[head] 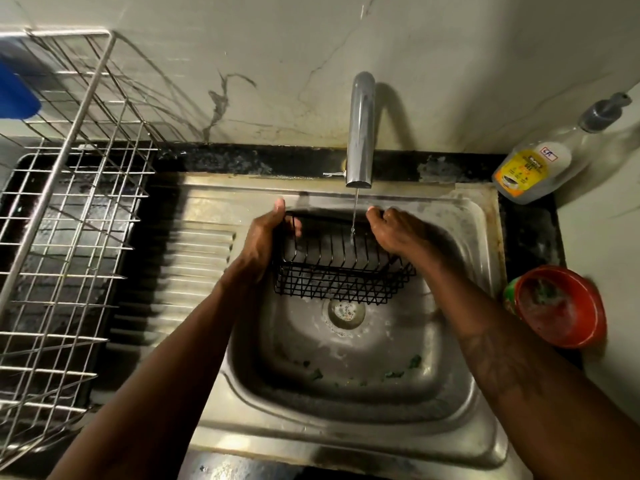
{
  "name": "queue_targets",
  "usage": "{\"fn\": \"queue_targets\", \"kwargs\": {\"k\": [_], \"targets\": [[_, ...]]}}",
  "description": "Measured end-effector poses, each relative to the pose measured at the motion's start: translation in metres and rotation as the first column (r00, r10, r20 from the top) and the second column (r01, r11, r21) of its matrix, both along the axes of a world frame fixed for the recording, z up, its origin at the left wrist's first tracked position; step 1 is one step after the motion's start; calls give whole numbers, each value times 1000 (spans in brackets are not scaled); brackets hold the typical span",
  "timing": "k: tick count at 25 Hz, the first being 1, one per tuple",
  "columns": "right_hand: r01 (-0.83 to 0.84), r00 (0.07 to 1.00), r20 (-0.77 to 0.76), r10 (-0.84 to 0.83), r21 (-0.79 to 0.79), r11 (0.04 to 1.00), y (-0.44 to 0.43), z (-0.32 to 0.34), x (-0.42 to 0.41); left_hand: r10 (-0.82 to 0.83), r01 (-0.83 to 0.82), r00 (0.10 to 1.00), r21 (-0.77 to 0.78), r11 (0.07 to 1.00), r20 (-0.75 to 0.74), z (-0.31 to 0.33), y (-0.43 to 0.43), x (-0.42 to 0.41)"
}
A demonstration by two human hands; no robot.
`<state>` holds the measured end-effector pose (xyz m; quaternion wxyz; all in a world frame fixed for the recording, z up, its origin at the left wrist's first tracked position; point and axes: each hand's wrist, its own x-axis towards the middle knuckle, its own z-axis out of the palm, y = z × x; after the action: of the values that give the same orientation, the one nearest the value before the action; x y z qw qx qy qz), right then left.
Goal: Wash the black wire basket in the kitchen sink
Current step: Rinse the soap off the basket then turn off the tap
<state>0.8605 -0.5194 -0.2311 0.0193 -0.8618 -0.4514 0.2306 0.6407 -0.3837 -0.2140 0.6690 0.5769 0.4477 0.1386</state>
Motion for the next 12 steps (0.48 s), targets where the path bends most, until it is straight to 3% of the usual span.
{"fn": "queue_targets", "kwargs": {"k": [3, 6, 8, 10, 12], "targets": [[77, 996, -42, -74, 53, 996, -1, 3, -6, -2, 3, 998, 9, 1000, -67, -34, -15, -19], [18, 993, -118, -12, 46, 999, 2, 0, -17, 97, -89, 981, 57, 994, -167, -61, -18, -19], [108, 973, -213, -93, 61, 992, 6, 5, -25, 200, -193, 955, 52, 980, -220, -56, -18, -6], [183, 976, -145, -160, 157, 971, 12, 5, -40, 301, -306, 887, 42, 951, -349, -31, -24, 12], [302, 945, -183, -272, 161, 940, 16, 5, -55, 333, -366, 840, 7, 931, -427, -18, -26, 31]]}}
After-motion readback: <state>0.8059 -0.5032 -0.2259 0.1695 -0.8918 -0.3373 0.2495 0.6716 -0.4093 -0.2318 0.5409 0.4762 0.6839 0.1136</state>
